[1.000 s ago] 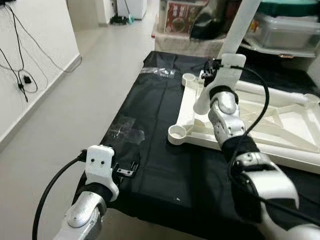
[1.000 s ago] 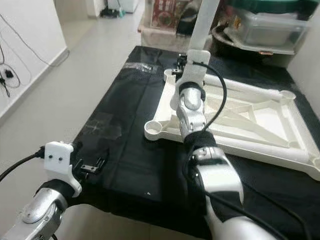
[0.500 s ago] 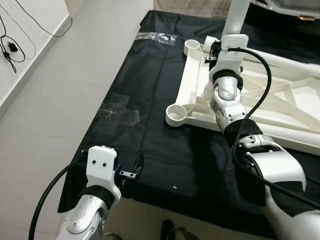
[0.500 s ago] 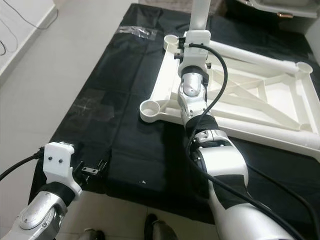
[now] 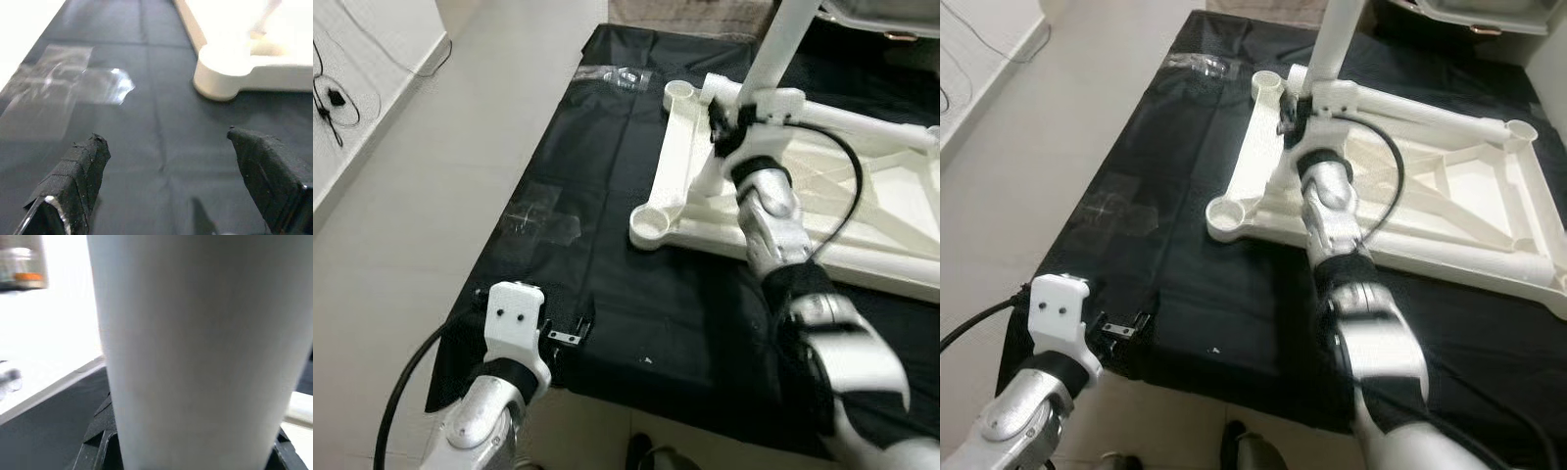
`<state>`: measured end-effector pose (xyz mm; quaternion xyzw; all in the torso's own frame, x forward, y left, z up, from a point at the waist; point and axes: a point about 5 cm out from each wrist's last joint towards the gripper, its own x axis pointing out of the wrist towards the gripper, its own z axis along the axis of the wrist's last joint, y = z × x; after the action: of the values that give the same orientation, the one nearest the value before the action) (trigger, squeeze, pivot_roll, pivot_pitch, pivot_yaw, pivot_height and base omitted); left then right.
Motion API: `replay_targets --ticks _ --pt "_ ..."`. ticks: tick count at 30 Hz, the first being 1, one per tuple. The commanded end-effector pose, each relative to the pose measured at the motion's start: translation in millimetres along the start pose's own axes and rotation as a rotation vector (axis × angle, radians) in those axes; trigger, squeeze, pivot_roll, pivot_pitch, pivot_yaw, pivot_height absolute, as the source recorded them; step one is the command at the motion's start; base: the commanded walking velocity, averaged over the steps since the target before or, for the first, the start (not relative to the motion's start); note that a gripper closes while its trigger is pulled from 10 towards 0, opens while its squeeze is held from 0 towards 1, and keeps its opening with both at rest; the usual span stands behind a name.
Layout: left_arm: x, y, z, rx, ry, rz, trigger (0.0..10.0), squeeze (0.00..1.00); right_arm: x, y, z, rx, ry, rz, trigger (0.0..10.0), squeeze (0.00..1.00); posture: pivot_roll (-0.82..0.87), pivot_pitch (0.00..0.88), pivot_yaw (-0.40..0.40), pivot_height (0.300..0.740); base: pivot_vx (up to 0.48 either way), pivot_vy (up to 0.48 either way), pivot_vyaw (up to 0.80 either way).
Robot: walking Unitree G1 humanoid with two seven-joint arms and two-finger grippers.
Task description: Building children table
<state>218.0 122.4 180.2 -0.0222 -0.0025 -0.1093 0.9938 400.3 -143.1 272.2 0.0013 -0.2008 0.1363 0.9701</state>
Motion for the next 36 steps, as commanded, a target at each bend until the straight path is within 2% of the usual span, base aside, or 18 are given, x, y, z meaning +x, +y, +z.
replay_targets --ticks 1,2,4,6,8,9,10,11,13,16,20,26,28,29,31,33,34,36 --pt "1.7 1.5 -6.8 0.001 0.026 0.008 10.0 0.00 -27.7 29.9 -57.2 0.123 0.282 0.189 10.0 0.00 0.12 0.242 -0.088 0.740 0.000 0.000 0.00" --pt "1.7 1.5 -6.8 0.001 0.026 0.008 10.0 0.00 -27.7 29.9 -57.2 0.123 0.282 0.189 10.0 0.00 0.12 0.242 -0.088 0.740 0.000 0.000 0.00" --pt "5.9 1.9 -5.2 0.008 0.014 0.006 10.0 0.00 -43.0 45.8 -58.8 0.208 0.337 0.324 10.0 0.00 0.12 0.225 -0.092 0.740 0.000 0.000 0.00" --pt "7.3 2.3 -4.6 0.010 0.011 0.005 10.0 0.00 -46.2 49.7 -57.9 0.232 0.344 0.353 10.0 0.00 0.12 0.221 -0.091 0.740 0.000 0.000 0.00" --pt "10.5 4.3 -2.3 0.016 -0.002 0.007 10.0 0.00 -54.0 64.3 -51.3 0.324 0.360 0.456 10.0 0.00 0.12 0.206 -0.092 0.740 0.000 0.000 0.00" --pt "10.5 4.3 -2.3 0.016 -0.002 0.007 10.0 0.00 -54.0 64.3 -51.3 0.324 0.360 0.456 10.0 0.00 0.12 0.206 -0.092 0.740 0.000 0.000 0.00" --pt "11.6 5.2 -1.5 0.017 -0.006 0.007 10.0 0.00 -58.7 71.4 -47.7 0.359 0.366 0.501 10.0 0.00 0.12 0.203 -0.091 0.740 0.000 0.000 0.00" --pt "11.6 5.2 -1.5 0.017 -0.006 0.007 10.0 0.00 -58.7 71.4 -47.7 0.359 0.366 0.501 10.0 0.00 0.12 0.203 -0.091 0.740 0.000 0.000 0.00" --pt "13.5 6.6 -0.6 0.020 -0.012 0.007 10.0 0.00 -67.7 82.5 -39.3 0.382 0.357 0.572 10.0 0.00 0.11 0.192 -0.089 0.740 0.000 0.000 0.00" --pt "15.3 7.2 -0.7 0.021 -0.016 0.006 10.0 0.00 -69.6 86.8 -33.6 0.380 0.338 0.583 10.0 0.00 0.11 0.182 -0.086 0.740 0.000 0.000 0.00" --pt "16.7 5.9 -1.5 0.022 -0.019 0.002 10.0 0.00 -57.8 80.8 -23.1 0.344 0.264 0.493 10.0 0.00 0.12 0.169 -0.091 0.740 0.000 0.000 0.00" --pt "16.7 4.4 -2.5 0.029 -0.020 -0.004 10.0 0.00 -47.3 68.3 -9.0 0.325 0.222 0.392 10.0 0.00 0.12 0.159 -0.090 0.740 0.000 0.000 0.00" --pt "17.1 0.7 -4.8 0.032 -0.018 -0.018 10.0 0.00 -28.4 47.7 6.8 0.276 0.127 0.261 10.0 0.00 0.12 0.140 -0.089 0.740 0.000 0.000 0.00" --pt "17.1 0.7 -4.8 0.032 -0.018 -0.018 10.0 0.00 -28.4 47.7 6.8 0.276 0.127 0.261 10.0 0.00 0.12 0.140 -0.089 0.740 0.000 0.000 0.00" --pt "17.9 -2.8 -5.4 0.038 -0.022 -0.032 10.0 0.00 -16.8 35.0 22.4 0.246 0.061 0.208 10.0 0.00 0.12 0.128 -0.088 0.740 0.000 0.000 0.00" --pt "17.9 -3.6 -5.3 0.038 -0.024 -0.032 10.0 0.00 -14.6 32.4 26.9 0.260 0.049 0.213 10.0 0.00 0.12 0.122 -0.088 0.740 0.000 0.000 0.00" --pt "14.8 -5.2 -6.1 0.045 -0.028 -0.034 10.0 0.00 -14.4 33.9 36.7 0.309 0.007 0.274 10.0 0.00 0.12 0.118 -0.088 0.740 0.000 0.000 0.00" --pt "13.8 -5.1 -7.1 0.047 -0.028 -0.032 10.0 0.00 -15.1 36.0 39.8 0.331 -0.013 0.302 10.0 0.00 0.12 0.112 -0.090 0.740 0.000 0.000 0.00"
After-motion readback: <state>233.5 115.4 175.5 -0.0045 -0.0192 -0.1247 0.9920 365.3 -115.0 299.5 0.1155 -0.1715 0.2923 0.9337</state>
